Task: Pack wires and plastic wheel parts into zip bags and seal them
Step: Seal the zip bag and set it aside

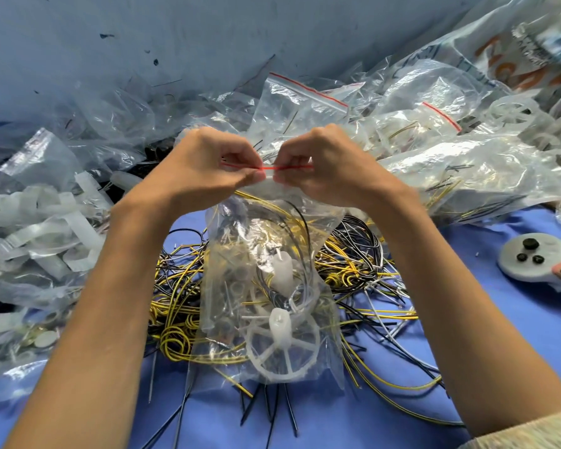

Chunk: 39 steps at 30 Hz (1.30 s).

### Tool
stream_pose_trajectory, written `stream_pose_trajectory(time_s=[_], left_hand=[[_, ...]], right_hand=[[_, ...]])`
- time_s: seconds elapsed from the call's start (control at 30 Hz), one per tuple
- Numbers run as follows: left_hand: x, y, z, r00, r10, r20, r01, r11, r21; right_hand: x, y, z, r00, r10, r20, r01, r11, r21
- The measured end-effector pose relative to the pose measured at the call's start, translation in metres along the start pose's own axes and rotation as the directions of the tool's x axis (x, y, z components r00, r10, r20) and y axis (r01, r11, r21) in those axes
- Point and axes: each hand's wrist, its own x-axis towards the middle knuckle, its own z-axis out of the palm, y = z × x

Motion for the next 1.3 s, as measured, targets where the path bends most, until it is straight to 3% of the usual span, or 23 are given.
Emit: stream_pose_trajectory(time_s=[0.4,0.6,0.77,0.93,1.17,1.3], left_hand=[[0.004,0.001,0.008,0.998,0.051,-0.039,-0.044,0.986,0.162],[0.005,-0.001,0.014,0.999,0.022,-0.040,-0.011,0.963,0.268],[0.005,0.000,0.007,0.999,-0.023,-0.045,0.031,0.983,0.183],[0.000,-0.004,-0.004,0.996,-0.077,0.031,0.073,0.988,0.136],[0.001,-0.009,0.001,0.994,-0.065,-0.090,0.086,0.963,0.256],[0.000,-0.012,-0.003,0.988,-0.115,-0.104,0.133,0.973,0.189]], right_hand=[[-0.001,0.006,-0.010,0.999,0.026,0.034,-0.028,0.999,0.045],[-0.002,0.008,-0.009,0.999,0.035,0.019,-0.034,0.998,-0.059],[0.000,0.010,-0.008,0.997,0.050,-0.051,-0.051,0.998,-0.022],[-0.003,0.017,-0.013,0.995,0.095,0.041,-0.095,0.995,-0.005],[-0.003,0.015,-0.008,0.994,0.109,-0.032,-0.111,0.990,-0.082],[-0.002,0.016,-0.009,0.992,0.126,-0.017,-0.127,0.987,-0.095]])
